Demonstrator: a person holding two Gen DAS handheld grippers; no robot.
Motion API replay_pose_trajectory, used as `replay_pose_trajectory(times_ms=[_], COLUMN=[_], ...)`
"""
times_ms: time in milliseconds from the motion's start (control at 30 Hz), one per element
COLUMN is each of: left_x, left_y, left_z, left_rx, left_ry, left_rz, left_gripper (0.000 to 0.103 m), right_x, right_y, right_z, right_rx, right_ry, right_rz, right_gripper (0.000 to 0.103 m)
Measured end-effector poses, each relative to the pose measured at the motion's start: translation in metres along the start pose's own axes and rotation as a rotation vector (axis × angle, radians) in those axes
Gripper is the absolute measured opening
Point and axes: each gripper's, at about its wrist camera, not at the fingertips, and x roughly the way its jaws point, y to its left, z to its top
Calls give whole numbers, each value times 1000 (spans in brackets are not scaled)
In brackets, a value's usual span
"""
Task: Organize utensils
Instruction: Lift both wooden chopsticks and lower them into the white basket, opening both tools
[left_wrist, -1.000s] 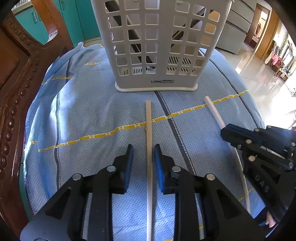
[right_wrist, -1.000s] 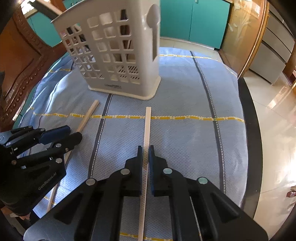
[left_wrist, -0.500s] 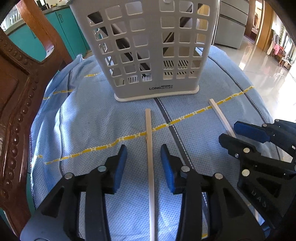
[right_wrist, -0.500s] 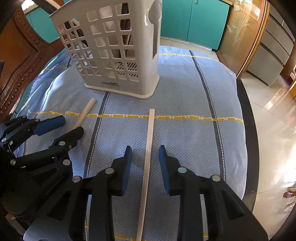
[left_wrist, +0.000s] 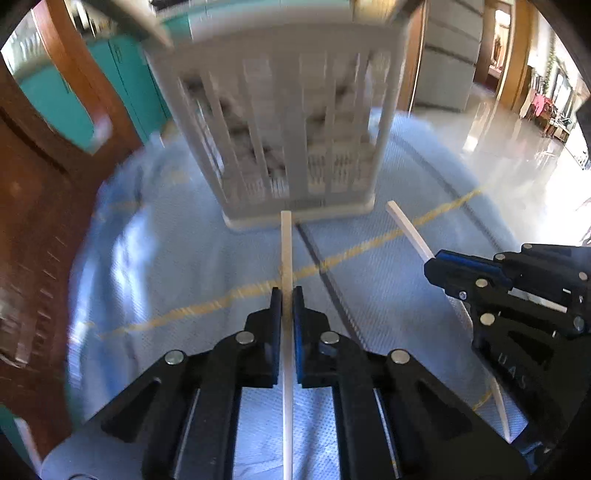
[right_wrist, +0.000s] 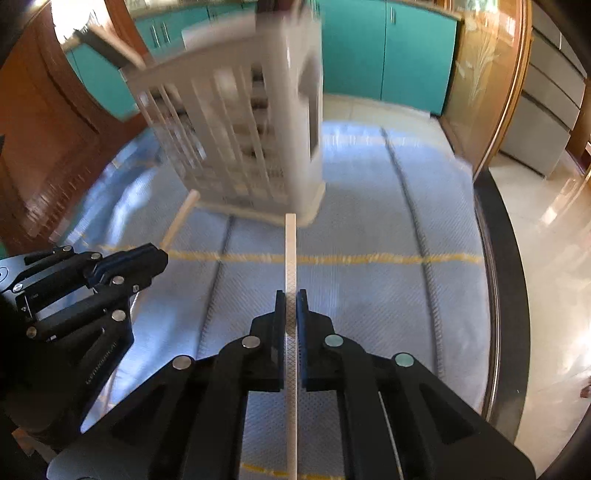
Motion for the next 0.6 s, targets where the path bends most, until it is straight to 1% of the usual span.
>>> replay_pose_trajectory(times_ms=[67, 100, 133, 167, 200, 233, 267, 300, 367, 400, 433, 500, 533, 600], left_x=[-23, -37, -58, -73, -83, -101, -114, -129, -166, -177, -194, -220, -228, -239], left_y=[0, 1, 3, 5, 8, 12, 16, 21, 31, 35, 41, 51, 54, 66], left_z=[4, 4, 6, 5, 6, 6, 7, 7, 12, 14, 20, 32, 39, 53], left_rx=[7, 6, 2, -4, -9, -23, -34, -46, -80, -93, -114, -152, -168, -210], left_ry=[-67, -103, -156, -192, -217, -259, -288, -318, -400, -427, -467, -543, -571, -622], left_rz=[0, -7, -21, -33, -44, -61, -72, -82, -106, -113, -124, -143, -145, -142], left_gripper=[7, 7, 7, 7, 7, 7, 7, 7, 7, 7, 7, 7, 7, 7], right_x=[-23, -42, -56, -71, -82, -99, -110, -127, -152, -161, -173, -191, -201, -214], right_y=[-1, -1, -2, -4, -4, -7, -8, -10, -13, -15, -17, -20, -21, -28], right_z=[5, 8, 10, 11, 11, 12, 13, 14, 18, 20, 27, 37, 45, 56], right_rx=[-7, -18, -26, -34, -38, -43, -47, -43, -28, -19, -2, 23, 39, 73], right_ry=[-66, -124, -169, -220, -252, -294, -320, -364, -424, -447, -484, -549, -598, -648], right_rz=[32, 57, 81, 110, 130, 157, 170, 188, 226, 245, 271, 295, 303, 303], right_gripper=[6, 6, 6, 6, 6, 6, 6, 6, 6, 6, 6, 6, 6, 6])
